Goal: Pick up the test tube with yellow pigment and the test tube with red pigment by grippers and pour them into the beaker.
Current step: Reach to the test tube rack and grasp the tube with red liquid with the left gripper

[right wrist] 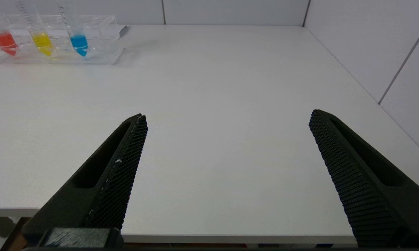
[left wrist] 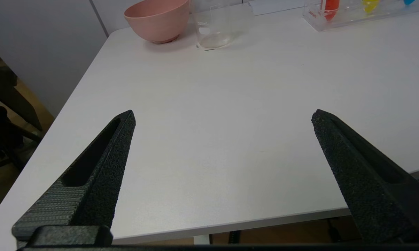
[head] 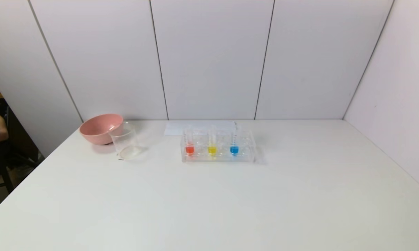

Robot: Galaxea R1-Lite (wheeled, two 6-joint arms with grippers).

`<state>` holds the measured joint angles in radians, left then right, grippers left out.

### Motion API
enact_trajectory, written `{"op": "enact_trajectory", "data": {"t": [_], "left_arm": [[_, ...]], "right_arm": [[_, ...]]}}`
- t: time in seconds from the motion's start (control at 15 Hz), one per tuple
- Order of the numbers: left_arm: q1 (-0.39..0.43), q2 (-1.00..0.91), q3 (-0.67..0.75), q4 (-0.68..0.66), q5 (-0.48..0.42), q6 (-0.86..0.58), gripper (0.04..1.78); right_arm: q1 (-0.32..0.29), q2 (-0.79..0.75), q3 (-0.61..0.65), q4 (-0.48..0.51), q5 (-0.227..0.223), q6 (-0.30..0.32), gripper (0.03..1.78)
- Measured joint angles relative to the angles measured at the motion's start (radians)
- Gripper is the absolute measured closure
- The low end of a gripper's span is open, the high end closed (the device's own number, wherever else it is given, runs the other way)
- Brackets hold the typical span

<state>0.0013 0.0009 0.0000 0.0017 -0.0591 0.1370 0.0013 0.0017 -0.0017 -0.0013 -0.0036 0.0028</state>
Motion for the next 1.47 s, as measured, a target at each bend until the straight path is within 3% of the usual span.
{"op": "enact_trajectory", "data": {"t": [1.47], "left_arm": [[0.000,0.000,0.000,-0.004,0.000,-0.029,0.05]], "right_arm": [[0.000,0.000,0.000,0.000,0.000,0.000,0.11]]}}
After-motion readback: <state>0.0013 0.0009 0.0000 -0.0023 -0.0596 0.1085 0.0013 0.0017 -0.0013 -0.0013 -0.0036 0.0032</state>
